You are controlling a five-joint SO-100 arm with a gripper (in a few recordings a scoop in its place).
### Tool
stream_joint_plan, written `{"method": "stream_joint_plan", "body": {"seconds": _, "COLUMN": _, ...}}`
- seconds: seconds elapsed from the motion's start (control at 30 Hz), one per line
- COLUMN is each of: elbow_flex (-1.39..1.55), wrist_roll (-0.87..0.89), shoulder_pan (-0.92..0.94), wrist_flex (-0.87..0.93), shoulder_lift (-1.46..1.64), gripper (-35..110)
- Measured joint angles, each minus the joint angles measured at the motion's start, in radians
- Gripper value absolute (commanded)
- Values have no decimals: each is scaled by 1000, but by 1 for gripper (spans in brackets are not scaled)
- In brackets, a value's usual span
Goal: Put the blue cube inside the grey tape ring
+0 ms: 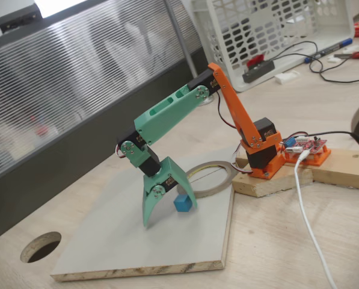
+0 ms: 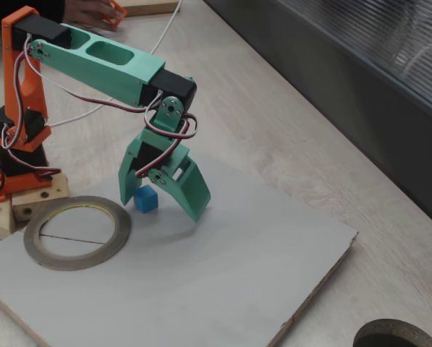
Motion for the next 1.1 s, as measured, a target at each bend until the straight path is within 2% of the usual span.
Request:
{"method": "stream_joint_plan", "body": {"seconds": 0.1, "elbow_flex": 0, "wrist_roll": 0, "shoulder_pan": 0, "wrist_flex": 0, "shoulder_lift": 0, "gripper": 78}}
{"method": "stream_joint_plan", "body": {"seconds": 0.4, "elbow_flex": -3, "wrist_roll": -3, "shoulder_pan": 0, "wrist_flex": -2, "shoulder_lift": 12, "gripper": 31}}
{"method": "stream_joint_plan", "body": {"seconds": 0.6, "elbow_flex": -5, "wrist_roll": 0, "shoulder_pan": 0, "wrist_flex": -78, "shoulder_lift": 81, "gripper": 6}}
{"method": "stream_joint_plan", "body": {"seconds": 0.7, "elbow_flex": -5, "wrist_roll": 0, "shoulder_pan": 0, "wrist_flex": -121, "shoulder_lift": 92, "gripper": 1}}
{"method": "stream_joint_plan", "body": {"seconds": 1.1, "elbow_flex": -5, "wrist_roll": 0, "shoulder_pan": 0, "wrist_flex": -137, "shoulder_lift": 129, "gripper": 1}}
